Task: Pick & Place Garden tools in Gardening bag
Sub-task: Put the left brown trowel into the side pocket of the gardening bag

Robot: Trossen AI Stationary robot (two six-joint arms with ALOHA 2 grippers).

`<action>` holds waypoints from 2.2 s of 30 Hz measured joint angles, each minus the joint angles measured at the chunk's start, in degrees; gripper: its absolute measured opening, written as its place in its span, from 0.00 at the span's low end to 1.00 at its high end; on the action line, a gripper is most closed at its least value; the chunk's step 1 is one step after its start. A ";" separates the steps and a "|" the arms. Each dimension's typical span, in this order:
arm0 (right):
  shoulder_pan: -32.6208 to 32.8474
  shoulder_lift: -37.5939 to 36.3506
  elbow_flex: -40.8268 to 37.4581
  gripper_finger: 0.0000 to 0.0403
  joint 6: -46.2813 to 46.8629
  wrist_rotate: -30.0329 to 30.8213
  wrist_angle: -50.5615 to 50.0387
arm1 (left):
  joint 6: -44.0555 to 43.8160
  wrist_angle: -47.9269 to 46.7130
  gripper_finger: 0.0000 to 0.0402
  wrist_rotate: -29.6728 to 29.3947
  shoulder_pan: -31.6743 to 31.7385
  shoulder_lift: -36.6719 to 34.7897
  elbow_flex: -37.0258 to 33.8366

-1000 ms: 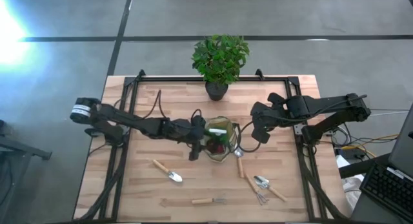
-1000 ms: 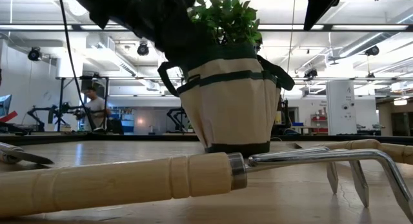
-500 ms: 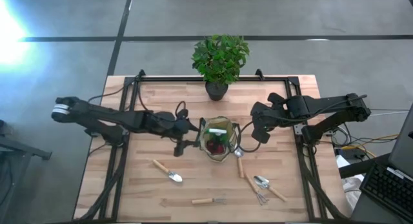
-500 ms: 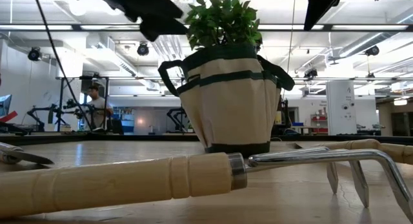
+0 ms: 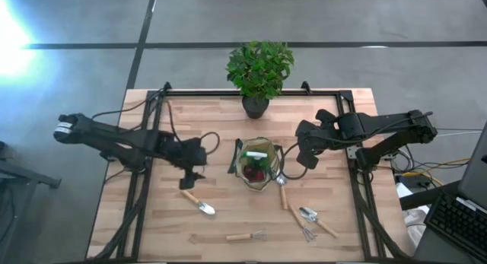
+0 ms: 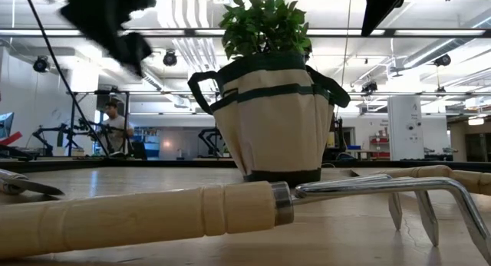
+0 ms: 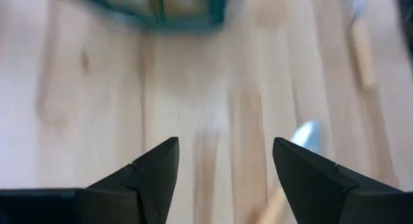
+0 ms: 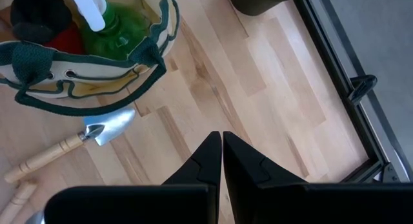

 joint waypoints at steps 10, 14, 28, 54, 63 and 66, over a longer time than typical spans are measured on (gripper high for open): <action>0.00 0.00 0.00 0.02 0.00 0.00 0.18 | -2.54 -3.04 0.58 1.71 -9.08 5.31 -0.04; 0.00 0.00 0.00 0.02 0.01 0.00 0.18 | -3.32 -4.06 0.57 1.69 -11.90 7.85 -0.04; 0.00 0.00 0.00 0.02 0.02 0.00 0.42 | -1.88 -4.70 0.57 2.32 -14.06 18.05 -0.04; 0.02 0.00 -0.02 0.02 0.02 0.00 0.53 | 8.19 0.67 0.57 5.27 -15.87 29.45 0.11; 0.00 0.00 -0.02 0.02 0.02 0.00 0.53 | 10.78 3.08 0.55 3.93 -15.89 29.75 -0.04; 0.00 0.00 -0.02 0.02 0.02 0.00 0.53 | 11.70 3.53 0.51 3.60 -15.87 30.35 -0.04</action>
